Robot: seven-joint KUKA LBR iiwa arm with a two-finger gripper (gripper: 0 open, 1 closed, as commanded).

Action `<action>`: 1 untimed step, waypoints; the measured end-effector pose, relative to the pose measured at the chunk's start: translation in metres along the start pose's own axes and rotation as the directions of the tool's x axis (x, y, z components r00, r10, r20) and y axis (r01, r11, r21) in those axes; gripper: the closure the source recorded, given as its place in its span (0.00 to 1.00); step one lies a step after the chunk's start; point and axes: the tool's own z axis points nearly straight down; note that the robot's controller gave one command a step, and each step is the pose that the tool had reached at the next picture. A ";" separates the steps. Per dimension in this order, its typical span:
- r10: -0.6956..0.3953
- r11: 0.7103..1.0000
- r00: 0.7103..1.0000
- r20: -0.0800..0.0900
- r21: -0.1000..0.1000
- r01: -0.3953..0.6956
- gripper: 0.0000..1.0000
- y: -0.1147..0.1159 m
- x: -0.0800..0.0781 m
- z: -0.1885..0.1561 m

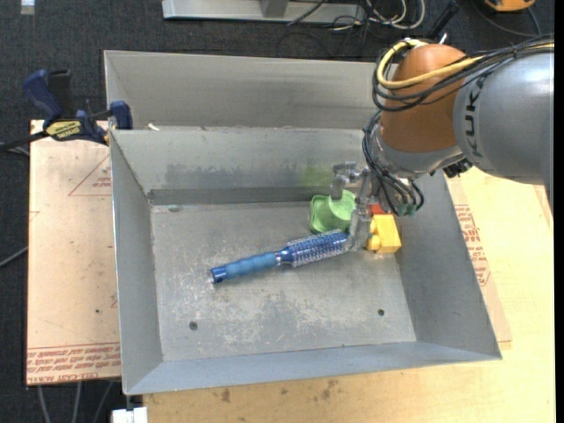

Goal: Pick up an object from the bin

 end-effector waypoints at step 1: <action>0.172 0.985 0.985 -0.006 -0.002 -0.172 0.00 0.052 0.020 0.064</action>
Offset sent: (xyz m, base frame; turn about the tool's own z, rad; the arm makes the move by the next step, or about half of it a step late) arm -0.0184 0.0489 -0.0616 0.1771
